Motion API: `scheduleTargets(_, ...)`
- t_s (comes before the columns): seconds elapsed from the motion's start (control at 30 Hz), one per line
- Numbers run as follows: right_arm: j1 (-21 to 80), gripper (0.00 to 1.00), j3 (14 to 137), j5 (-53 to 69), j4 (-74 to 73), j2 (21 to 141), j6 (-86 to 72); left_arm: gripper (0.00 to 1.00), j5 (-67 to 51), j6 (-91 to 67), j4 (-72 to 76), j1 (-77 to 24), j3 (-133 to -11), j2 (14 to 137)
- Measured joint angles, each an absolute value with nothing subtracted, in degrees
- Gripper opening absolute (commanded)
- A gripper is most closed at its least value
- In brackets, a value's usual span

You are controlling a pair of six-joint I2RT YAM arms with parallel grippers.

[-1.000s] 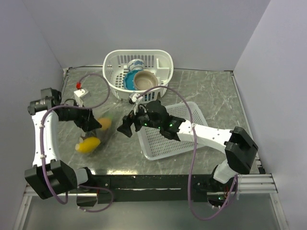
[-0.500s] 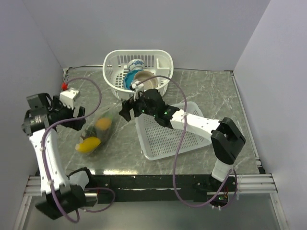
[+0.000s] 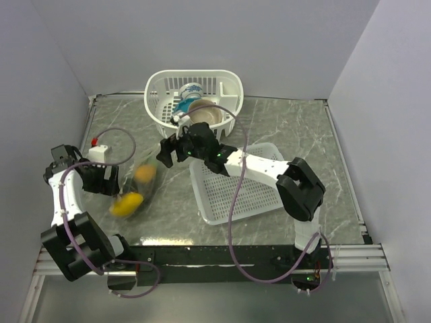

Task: Open the zip-top bag and remove the fake food

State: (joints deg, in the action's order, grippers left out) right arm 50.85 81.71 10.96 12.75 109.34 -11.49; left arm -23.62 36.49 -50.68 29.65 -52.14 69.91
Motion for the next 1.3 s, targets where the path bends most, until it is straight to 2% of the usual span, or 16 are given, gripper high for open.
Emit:
scheduleTargets(0.27, 53.39, 1.00, 81.19, 10.35, 13.56, 109.38, -10.57, 0.99, -32.53, 36.38, -52.90, 27.20, -52.49, 69.97)
scheduleTargets(0.5, 52.21, 1.00, 77.54, 7.29, 15.03, 106.59, -10.17, 0.99, -35.09, 36.34, -52.95, 24.40, -50.96, 71.48)
scheduleTargets(0.73, 50.41, 1.00, 65.39, 5.04, 18.20, 93.27, -9.96, 0.99, -34.35, 33.54, -48.80, 17.98, -50.81, 74.85)
scheduleTargets(0.93, 50.43, 1.00, 59.61, 5.37, 20.53, 82.35, -10.02, 0.99, -31.83, 31.68, -43.92, 10.28, -50.98, 79.61)
scheduleTargets(1.03, 50.61, 1.00, 58.76, 5.54, 21.17, 80.01, -10.02, 0.99, -30.02, 31.88, -45.39, 8.38, -53.78, 80.82)
scheduleTargets(1.17, 51.29, 1.00, 58.33, 5.56, 20.93, 80.40, -10.04, 0.99, -28.18, 32.47, -49.06, 7.51, -63.68, 80.55)
scheduleTargets(1.3, 52.16, 1.00, 58.04, 5.54, 20.62, 82.21, -10.04, 0.99, -26.70, 32.56, -50.28, 7.70, -68.16, 73.89)
